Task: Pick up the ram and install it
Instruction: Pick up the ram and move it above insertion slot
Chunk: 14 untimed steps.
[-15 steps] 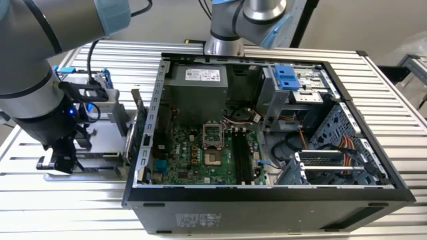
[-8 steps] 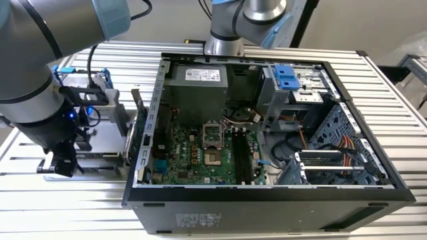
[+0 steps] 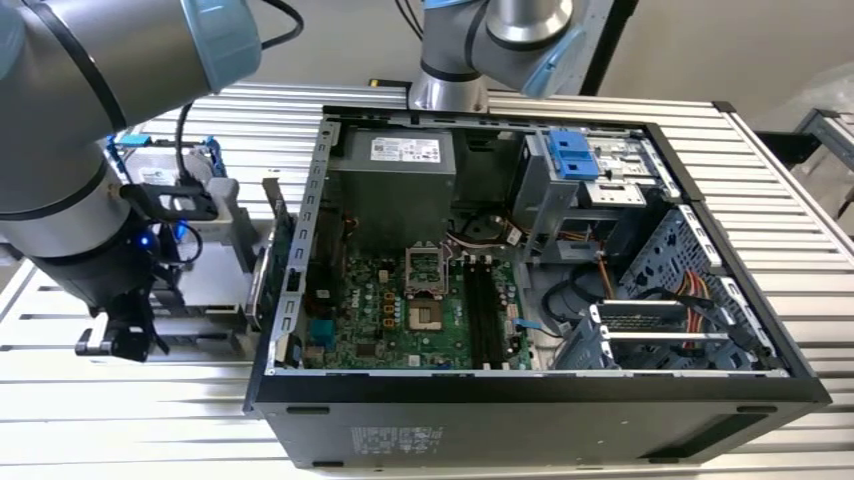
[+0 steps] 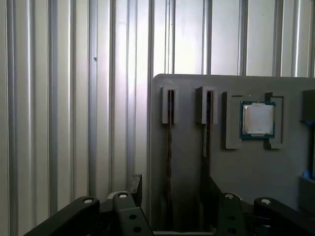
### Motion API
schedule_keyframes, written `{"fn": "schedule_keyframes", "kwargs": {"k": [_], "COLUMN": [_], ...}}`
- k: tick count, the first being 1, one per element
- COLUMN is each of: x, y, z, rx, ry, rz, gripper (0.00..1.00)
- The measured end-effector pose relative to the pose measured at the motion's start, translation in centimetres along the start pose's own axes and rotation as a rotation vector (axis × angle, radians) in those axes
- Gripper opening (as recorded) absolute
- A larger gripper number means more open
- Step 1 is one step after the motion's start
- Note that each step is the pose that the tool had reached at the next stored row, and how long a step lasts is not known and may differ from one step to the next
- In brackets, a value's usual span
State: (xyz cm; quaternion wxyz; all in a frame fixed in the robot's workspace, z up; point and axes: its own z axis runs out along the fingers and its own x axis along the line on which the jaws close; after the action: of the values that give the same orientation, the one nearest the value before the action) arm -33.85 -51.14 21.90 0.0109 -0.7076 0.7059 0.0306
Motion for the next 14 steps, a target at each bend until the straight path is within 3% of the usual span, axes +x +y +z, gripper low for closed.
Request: {"fn": "schedule_keyframes", "kwargs": {"k": [14], "x": [0.09], "y": [0.08], "z": [1.46], "rx": [0.0], "ry": [0.0], "rz": [0.0], "gripper": [1.0]}}
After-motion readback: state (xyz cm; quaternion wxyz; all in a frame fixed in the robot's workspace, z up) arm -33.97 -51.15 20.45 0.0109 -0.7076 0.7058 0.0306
